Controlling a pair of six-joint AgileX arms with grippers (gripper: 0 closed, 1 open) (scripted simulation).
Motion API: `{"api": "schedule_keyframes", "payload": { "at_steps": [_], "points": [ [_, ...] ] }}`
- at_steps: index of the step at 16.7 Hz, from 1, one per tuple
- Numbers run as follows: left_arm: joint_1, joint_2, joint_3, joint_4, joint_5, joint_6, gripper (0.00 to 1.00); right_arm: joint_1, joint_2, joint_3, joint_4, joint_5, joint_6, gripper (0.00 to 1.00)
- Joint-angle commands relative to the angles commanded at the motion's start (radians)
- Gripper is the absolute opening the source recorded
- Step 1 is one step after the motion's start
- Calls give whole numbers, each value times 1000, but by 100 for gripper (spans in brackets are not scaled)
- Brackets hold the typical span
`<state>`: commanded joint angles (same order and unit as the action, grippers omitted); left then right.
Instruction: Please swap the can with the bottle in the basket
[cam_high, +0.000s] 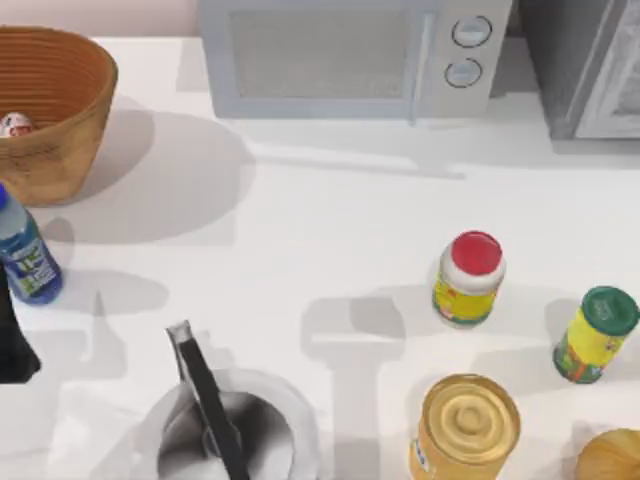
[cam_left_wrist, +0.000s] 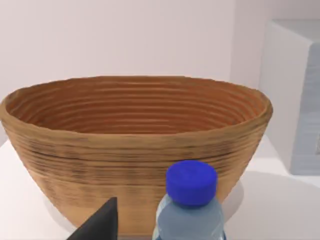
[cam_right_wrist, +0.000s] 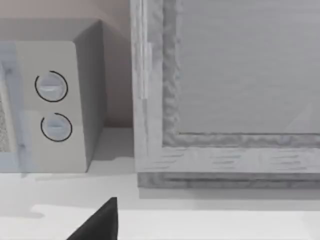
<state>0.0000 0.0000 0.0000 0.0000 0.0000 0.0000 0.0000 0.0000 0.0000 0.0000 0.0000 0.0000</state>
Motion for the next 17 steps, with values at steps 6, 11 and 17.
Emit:
{"api": "schedule_keyframes", "payload": {
  "at_steps": [6,11,17],
  "points": [
    [4,95,96,-40,4,-6,100,0,0,0,0,0,0,100],
    [12,440,439,-190,22,-17,100,0,0,0,0,0,0,100],
    [27,1089,1020,-491,49,-16,100,0,0,0,0,0,0,100]
  ]
}}
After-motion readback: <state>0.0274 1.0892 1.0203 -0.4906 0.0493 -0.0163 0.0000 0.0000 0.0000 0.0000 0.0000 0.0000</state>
